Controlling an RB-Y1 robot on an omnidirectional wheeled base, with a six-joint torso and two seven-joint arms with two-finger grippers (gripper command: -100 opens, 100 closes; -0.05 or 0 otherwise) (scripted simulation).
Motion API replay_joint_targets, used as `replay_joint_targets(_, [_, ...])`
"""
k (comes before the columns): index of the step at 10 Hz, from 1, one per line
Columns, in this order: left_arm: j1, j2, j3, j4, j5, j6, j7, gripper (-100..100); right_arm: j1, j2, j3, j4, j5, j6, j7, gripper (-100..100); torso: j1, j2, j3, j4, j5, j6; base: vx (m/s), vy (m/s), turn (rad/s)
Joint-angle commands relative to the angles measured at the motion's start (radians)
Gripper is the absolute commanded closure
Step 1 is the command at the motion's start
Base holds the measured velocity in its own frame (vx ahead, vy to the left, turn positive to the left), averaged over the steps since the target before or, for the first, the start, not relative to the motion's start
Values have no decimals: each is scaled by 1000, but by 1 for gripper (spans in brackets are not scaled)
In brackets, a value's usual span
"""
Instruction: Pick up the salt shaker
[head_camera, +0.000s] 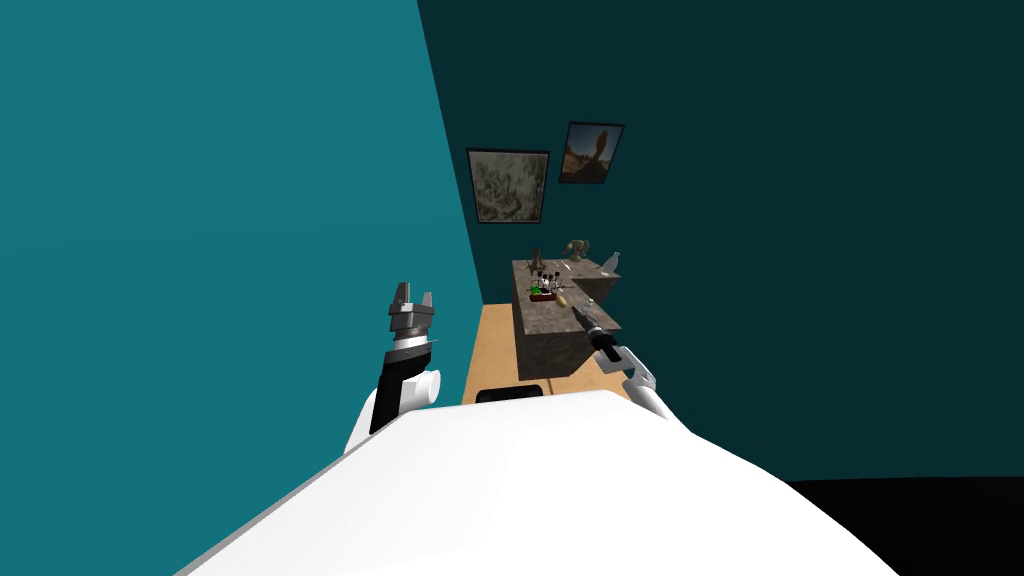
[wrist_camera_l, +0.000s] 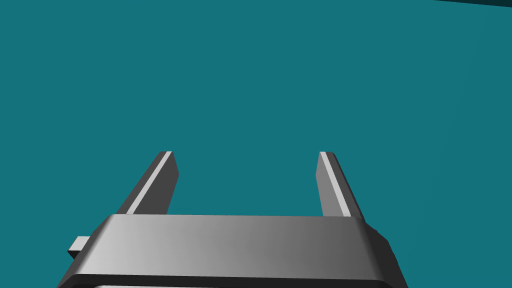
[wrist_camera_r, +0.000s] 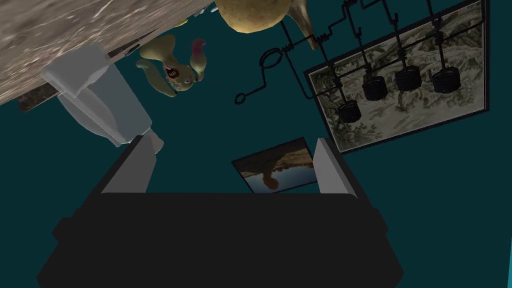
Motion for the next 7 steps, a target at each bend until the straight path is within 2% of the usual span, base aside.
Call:
replay_joint_targets(1, [0, 0, 0, 0, 0, 0, 0, 0, -19, -9, -7, 47, 13, 4, 4, -100, 0, 0, 0, 0, 0, 0, 15, 38, 5])
replay_joint_targets(2, [0, 0, 0, 0, 0, 0, 0, 0, -43, -24, -14, 70, 41, 31, 7, -100, 0, 0, 0, 0, 0, 0, 18, 52, 9])
replay_joint_targets(3, [0, 0, 0, 0, 0, 0, 0, 0, -43, -24, -14, 89, 41, 31, 7, -100, 0, -1, 0, 0, 0, 0, 20, 42, 7])
replay_joint_targets(4, [0, 0, 0, 0, 0, 0, 0, 0, -67, -40, -22, 124, 69, 60, 9, -100, 0, 0, 0, 0, 0, 0, 29, 55, 10])
replay_joint_targets(5, [0, 0, 0, 0, 0, 0, 0, 0, -67, -40, -22, 132, 69, 60, 9, -100, 0, -1, -1, 0, 0, 0, 21, 42, -1])
replay_joint_targets(7, [0, 0, 0, 0, 0, 0, 0, 0, -115, -69, -37, 197, 129, 117, 11, -100, 0, 0, 0, 0, 0, 0, 24, 53, 9])
